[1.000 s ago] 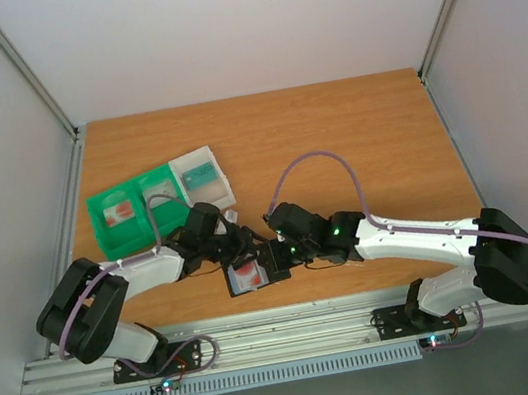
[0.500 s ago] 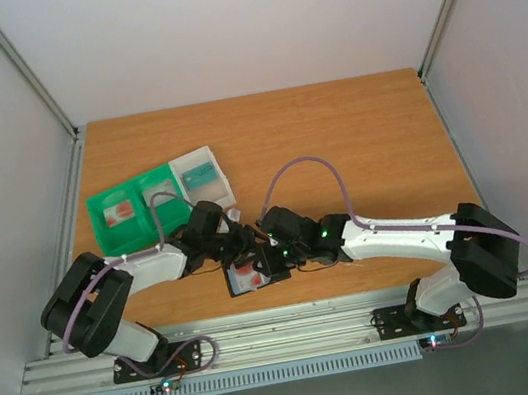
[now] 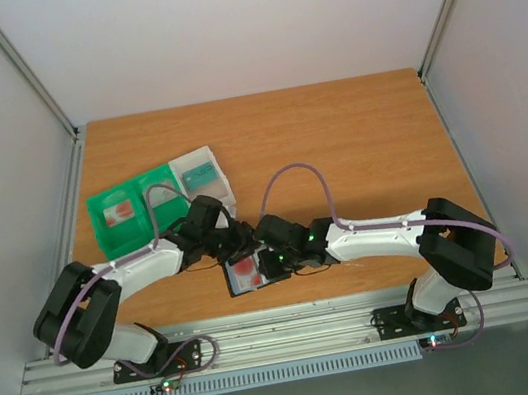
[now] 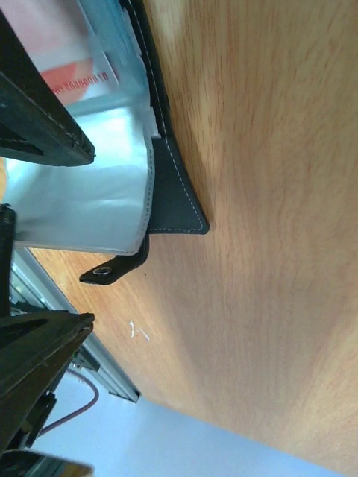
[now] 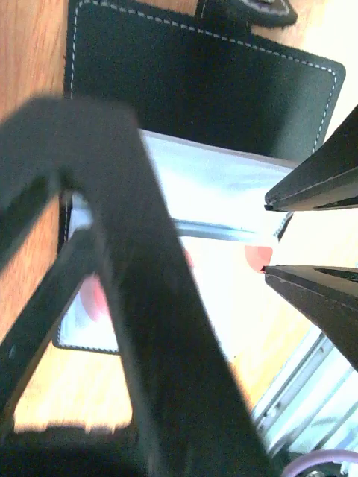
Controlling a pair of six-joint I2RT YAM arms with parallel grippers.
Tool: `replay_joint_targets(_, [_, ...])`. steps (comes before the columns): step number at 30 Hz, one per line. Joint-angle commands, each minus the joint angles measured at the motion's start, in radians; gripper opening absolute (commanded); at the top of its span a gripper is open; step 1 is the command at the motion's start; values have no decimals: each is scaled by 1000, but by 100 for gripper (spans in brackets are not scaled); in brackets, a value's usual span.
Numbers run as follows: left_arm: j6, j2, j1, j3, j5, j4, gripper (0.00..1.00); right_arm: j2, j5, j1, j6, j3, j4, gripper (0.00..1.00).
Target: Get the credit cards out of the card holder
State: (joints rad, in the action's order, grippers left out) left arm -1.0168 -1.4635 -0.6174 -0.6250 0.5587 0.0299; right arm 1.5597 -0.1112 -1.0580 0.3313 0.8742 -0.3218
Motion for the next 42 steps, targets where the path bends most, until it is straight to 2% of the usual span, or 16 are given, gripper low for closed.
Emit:
replay_joint_targets(1, [91,71,16,-59,-105,221,54,12,73,-7,-5,-23,-4,22])
replay_joint_targets(6, [146,156,70,-31,-135,334,54,36,62,7,34,-77,45,21])
replay_joint_targets(12, [194,245,97,20,-180,431,46,51,24,22,71,-116,87,20])
replay_joint_targets(20, [212,273,99,70,-163,415,39,2,-22,30,54,-31,53,22])
replay_joint_targets(24, [230,293,98,72,-204,447,34,16,-49,32,38,-19,122,22])
replay_joint_targets(31, [229,281,99,110,-164,396,25,102,-140,87,56,7,148,20])
replay_joint_targets(42, [232,224,98,142,-140,331,17,157,-211,115,42,2,219,20])
